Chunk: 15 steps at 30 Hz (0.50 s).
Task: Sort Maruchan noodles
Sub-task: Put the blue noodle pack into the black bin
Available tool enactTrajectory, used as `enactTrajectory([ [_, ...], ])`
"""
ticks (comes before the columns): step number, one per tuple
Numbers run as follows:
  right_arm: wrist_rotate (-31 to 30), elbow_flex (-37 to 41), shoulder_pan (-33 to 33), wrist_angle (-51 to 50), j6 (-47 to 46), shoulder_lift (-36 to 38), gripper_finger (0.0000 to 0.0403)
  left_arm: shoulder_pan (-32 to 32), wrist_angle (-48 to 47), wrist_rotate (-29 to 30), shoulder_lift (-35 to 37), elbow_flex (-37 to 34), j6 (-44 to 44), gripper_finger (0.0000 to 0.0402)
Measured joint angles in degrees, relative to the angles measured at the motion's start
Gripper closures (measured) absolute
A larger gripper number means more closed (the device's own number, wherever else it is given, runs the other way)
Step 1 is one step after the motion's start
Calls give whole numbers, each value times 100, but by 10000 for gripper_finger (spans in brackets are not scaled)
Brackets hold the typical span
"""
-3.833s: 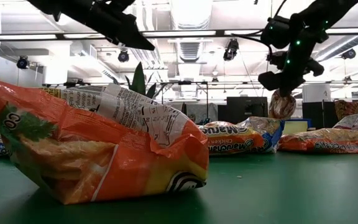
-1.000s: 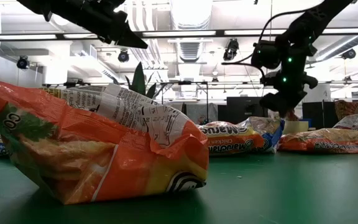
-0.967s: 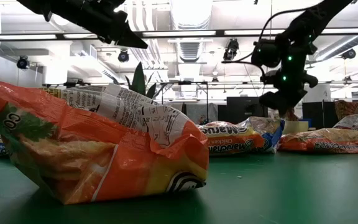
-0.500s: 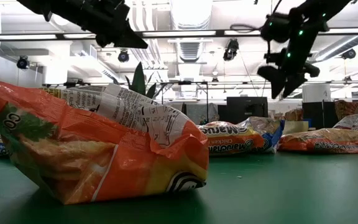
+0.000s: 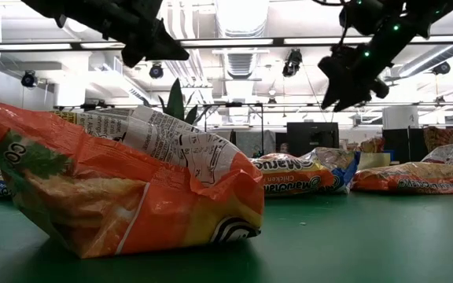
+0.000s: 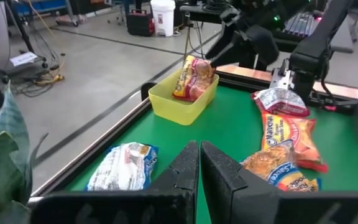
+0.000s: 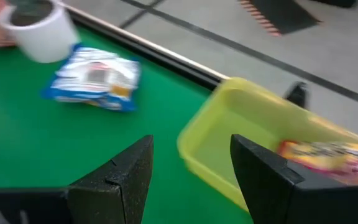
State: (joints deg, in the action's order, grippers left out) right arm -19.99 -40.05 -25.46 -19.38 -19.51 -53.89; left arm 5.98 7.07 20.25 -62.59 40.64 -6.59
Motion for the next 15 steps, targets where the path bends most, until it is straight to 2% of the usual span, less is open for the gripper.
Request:
enactTrajectory([
  [11,722,4,745,1884,234,-1091,200,-33,-25,3,0,-120,-315,402],
  [15,1287,-27,773,2307,21,-1514,200,-33,-92,4,0,-120,-319,402],
])
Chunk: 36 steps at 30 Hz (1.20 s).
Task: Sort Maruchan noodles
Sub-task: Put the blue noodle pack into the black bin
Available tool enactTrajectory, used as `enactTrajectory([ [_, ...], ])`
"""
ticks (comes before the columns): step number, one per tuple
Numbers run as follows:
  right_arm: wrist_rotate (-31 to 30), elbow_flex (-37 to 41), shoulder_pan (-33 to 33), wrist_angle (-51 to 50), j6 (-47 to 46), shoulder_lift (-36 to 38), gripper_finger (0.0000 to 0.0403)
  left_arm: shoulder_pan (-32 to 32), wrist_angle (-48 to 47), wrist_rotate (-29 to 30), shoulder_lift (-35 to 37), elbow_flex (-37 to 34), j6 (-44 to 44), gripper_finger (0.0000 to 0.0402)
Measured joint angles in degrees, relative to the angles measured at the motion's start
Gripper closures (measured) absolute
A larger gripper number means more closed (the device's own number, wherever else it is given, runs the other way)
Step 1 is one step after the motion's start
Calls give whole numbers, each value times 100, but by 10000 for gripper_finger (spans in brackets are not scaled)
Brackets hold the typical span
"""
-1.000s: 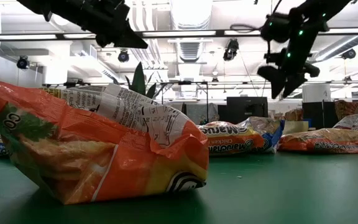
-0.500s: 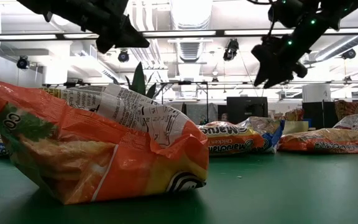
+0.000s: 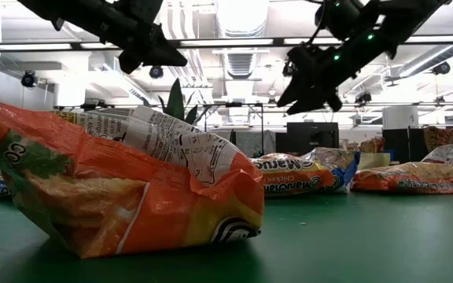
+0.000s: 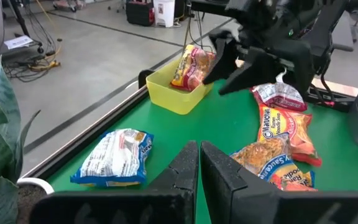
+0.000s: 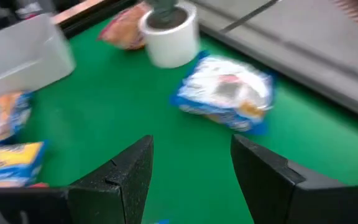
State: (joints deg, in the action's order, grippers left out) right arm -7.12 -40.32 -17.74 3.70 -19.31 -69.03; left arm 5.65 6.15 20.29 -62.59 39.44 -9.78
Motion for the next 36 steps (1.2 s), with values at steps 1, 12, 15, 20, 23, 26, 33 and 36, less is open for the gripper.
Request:
enactTrajectory([
  [1,194,-53,-2,-35,-66,-98,200,0,2,-2,0,0,0,402],
  [12,2887,-1125,59,-1827,-439,-853,200,0,-22,5,-2,-37,2,402],
  [15,2916,-1538,162,-2850,-468,-997,200,0,-24,5,-2,-62,2,402],
  [20,2774,-2108,284,-4306,-409,-1103,200,0,-24,6,0,-133,-22,402],
  [23,2596,-2234,313,-4782,-400,-1039,200,0,-26,7,0,-180,-61,402],
  [26,2491,-2144,323,-4834,-414,-897,200,0,-19,8,0,-234,-124,402],
  [33,2509,-1668,323,-4803,-834,-794,200,0,-2,9,0,-354,-190,402],
  [36,2508,-1514,323,-4776,-944,-796,200,0,23,9,-2,-361,-190,402],
])
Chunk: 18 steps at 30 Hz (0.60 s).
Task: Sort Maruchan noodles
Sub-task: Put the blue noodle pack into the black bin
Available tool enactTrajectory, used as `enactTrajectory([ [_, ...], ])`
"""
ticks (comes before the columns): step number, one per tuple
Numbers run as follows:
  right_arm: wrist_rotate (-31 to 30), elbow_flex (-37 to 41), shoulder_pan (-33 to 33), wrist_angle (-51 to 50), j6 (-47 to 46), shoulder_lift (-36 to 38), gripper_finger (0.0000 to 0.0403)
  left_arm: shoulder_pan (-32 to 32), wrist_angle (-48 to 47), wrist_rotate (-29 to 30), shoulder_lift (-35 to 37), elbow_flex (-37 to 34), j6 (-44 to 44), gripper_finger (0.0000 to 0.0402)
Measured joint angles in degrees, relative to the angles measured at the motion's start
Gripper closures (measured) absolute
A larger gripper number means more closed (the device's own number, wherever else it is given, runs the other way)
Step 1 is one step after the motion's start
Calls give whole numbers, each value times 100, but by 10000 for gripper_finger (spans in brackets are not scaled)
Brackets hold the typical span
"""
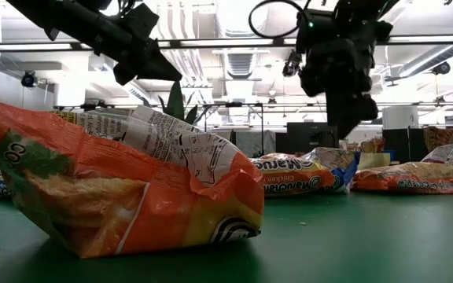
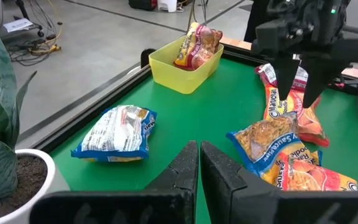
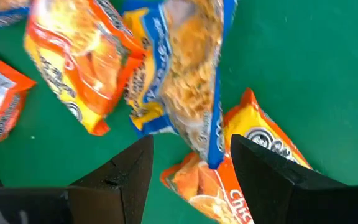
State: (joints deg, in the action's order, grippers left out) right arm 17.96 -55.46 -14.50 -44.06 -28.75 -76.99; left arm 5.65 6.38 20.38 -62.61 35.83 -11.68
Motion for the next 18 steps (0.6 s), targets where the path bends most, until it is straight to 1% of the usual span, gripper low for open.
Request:
enactTrajectory([
  [5,4,110,0,162,-70,0,200,0,5,0,0,0,0,402],
  [14,-13,236,-2,912,-123,0,200,0,4,0,0,0,40,402],
  [18,-333,266,0,928,-125,0,200,0,5,2,0,0,44,402],
])
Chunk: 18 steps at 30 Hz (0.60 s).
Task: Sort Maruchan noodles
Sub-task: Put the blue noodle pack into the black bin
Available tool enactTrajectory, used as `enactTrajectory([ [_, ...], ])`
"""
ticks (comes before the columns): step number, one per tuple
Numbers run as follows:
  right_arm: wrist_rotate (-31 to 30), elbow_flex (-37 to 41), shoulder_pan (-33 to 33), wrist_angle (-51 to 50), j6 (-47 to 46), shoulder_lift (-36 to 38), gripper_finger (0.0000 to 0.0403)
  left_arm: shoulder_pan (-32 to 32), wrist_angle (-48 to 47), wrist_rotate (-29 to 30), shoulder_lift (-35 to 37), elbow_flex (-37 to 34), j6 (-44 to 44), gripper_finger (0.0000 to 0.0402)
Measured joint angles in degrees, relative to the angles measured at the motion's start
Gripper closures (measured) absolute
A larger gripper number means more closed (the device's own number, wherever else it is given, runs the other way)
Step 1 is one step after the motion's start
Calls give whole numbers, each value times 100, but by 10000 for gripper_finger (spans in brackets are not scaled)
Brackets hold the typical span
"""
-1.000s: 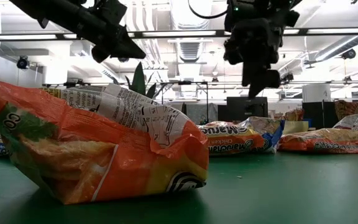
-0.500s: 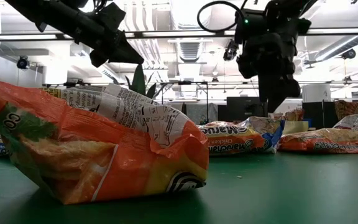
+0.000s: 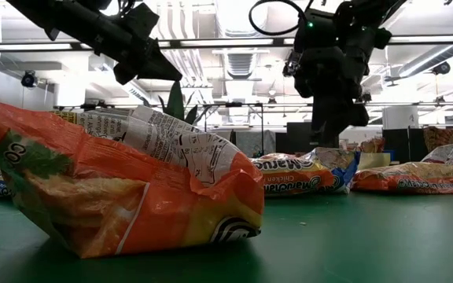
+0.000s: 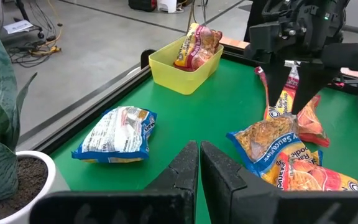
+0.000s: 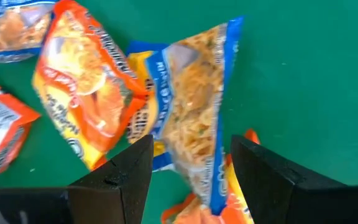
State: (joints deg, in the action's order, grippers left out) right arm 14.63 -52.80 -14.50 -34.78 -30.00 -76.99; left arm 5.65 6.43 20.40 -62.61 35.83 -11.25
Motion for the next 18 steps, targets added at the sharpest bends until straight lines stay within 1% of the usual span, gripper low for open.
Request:
enactTrajectory([
  [3,-24,96,-1,157,-27,0,200,0,-1,0,1,0,0,402],
  [14,42,798,2,1212,-426,-2,199,0,6,2,2,0,65,402],
  [18,57,919,1,1538,-498,-2,199,0,27,2,0,0,85,402],
])
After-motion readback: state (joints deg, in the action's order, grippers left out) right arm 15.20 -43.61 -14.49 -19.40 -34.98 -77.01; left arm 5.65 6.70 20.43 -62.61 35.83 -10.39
